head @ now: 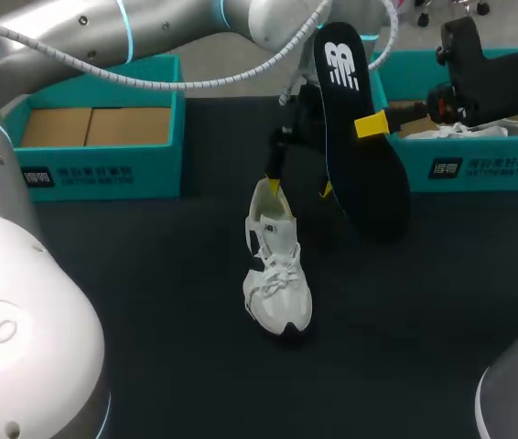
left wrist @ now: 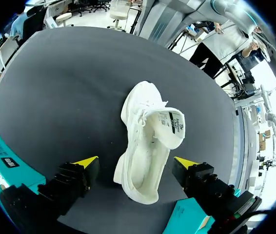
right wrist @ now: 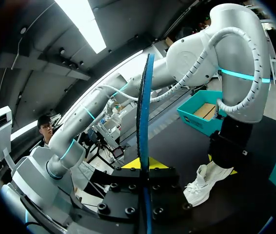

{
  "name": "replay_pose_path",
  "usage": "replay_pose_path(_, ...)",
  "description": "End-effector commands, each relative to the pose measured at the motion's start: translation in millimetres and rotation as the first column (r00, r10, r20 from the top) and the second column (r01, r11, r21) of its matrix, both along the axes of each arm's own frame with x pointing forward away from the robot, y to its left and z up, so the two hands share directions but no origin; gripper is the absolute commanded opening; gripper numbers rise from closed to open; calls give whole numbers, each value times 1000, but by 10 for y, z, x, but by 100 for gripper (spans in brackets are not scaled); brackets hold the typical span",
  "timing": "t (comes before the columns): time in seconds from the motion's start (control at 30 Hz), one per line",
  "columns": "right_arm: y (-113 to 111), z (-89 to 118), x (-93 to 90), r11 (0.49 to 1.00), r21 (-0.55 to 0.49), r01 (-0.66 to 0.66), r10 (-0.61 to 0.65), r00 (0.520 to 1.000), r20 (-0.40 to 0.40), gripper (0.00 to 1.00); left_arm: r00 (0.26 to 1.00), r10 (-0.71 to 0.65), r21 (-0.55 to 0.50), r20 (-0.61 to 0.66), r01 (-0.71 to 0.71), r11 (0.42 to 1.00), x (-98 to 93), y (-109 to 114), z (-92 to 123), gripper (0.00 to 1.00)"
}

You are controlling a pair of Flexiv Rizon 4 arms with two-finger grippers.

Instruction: Take the shoe out of the shoebox, open the shoe tongue, remove and reinsert the insole, then place the shoe into the shoebox

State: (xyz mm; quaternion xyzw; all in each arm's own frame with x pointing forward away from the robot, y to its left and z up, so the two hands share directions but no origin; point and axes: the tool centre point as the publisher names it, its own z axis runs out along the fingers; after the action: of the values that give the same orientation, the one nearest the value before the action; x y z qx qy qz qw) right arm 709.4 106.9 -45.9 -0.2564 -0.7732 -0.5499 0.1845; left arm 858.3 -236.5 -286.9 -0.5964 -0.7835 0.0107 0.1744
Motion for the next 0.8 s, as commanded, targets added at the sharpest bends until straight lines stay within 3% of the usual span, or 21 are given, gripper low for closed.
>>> replay_pose_path(0.03,12,-11,13,1000,-1,-1,1,1000,0,0,995,63,-207,76,-46,977,1,215,188,100)
replay_pose_path(0.3,12,-11,13,1000,-1,-1,1,1000,0,0,985,55,-490,164,34,871,-83,519,707,100)
replay_pose_path(0.8,12,-11,13,1000,-1,-1,1,1000,0,0,985,55,-490,164,34,871,-83,519,707,100)
